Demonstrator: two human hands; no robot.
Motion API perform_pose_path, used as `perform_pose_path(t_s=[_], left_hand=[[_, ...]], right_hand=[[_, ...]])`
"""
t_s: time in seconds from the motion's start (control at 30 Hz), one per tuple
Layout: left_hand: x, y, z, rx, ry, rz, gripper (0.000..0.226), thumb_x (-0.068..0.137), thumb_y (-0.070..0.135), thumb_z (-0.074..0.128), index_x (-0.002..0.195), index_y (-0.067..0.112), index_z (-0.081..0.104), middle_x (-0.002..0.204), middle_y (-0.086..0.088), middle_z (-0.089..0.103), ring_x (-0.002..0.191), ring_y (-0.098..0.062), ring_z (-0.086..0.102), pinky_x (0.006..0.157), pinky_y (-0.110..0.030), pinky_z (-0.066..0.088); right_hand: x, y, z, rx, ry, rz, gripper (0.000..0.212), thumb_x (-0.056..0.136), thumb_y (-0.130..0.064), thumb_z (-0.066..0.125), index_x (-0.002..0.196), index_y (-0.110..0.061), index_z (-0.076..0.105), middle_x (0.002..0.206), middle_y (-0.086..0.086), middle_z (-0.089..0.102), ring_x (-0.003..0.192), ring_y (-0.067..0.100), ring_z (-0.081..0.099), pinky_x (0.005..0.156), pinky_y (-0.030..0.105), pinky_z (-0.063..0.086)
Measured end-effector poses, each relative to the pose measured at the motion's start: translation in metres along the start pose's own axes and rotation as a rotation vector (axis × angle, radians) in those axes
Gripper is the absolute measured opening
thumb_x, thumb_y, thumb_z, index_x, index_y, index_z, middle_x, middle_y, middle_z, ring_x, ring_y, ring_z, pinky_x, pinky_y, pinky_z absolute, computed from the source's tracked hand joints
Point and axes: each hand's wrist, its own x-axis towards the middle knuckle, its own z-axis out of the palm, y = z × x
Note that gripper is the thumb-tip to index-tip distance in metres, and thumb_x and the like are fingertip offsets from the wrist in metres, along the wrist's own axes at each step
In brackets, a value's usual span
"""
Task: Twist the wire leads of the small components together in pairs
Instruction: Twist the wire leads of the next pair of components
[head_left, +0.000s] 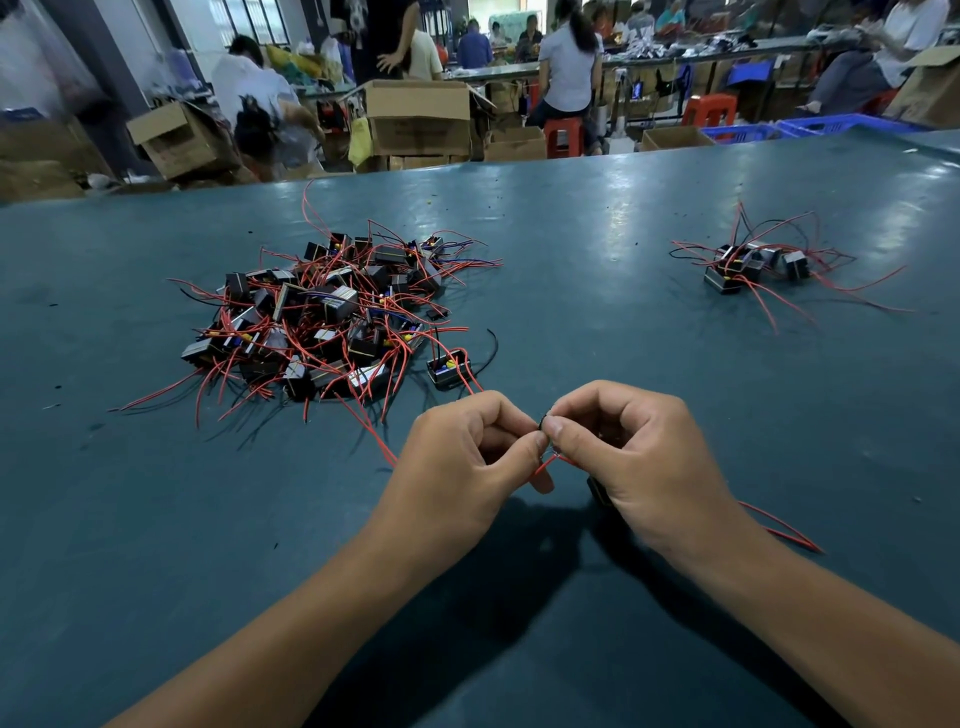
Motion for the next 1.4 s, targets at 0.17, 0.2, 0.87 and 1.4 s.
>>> perform_pose_path(t_s=[0.17, 0.2, 0.87, 1.4], left_hand=[[-0.001, 0.003, 0.0, 0.051, -0.019, 0.013, 0.017, 0.094, 0.018, 0.068, 0.085, 0.012, 0.055, 0.069, 0.004, 0.075, 0.047, -0.013, 0.042, 0.047, -0.03, 0.031], [-0.001, 0.004, -0.001, 0.072, -0.031, 0.029, 0.016, 0.094, 0.019, 0.068, 0.086, 0.014, 0.055, 0.069, 0.005, 0.075, 0.047, -0.013, 0.043, 0.047, -0.03, 0.032], [-0.002, 0.011, 0.0, 0.003, 0.004, 0.044, 0.009, 0.09, 0.023, 0.065, 0.088, 0.014, 0.063, 0.072, 0.002, 0.075, 0.066, -0.026, 0.068, 0.064, -0.052, 0.052], [0.004, 0.019, -0.016, 0.604, 0.097, 0.433, 0.012, 0.089, 0.028, 0.067, 0.081, 0.019, 0.067, 0.076, 0.011, 0.051, 0.073, -0.009, 0.045, 0.069, -0.041, 0.043]], right_hand=[[-0.001, -0.003, -0.001, -0.037, -0.013, -0.014, 0.006, 0.08, -0.022, 0.068, 0.076, -0.019, 0.069, 0.066, 0.008, 0.066, 0.06, 0.014, 0.054, 0.057, 0.029, 0.045], [-0.001, -0.003, -0.001, -0.044, -0.013, -0.016, 0.006, 0.081, -0.021, 0.068, 0.075, -0.018, 0.069, 0.065, 0.008, 0.066, 0.06, 0.014, 0.055, 0.057, 0.029, 0.045], [-0.001, -0.005, 0.002, 0.067, 0.031, 0.012, 0.017, 0.087, 0.001, 0.067, 0.073, -0.01, 0.067, 0.06, -0.004, 0.064, 0.056, 0.006, 0.057, 0.056, 0.017, 0.048], [-0.006, -0.015, -0.002, -0.241, -0.089, -0.135, 0.013, 0.084, -0.005, 0.069, 0.077, -0.015, 0.067, 0.057, -0.011, 0.062, 0.051, 0.004, 0.05, 0.051, 0.018, 0.041]])
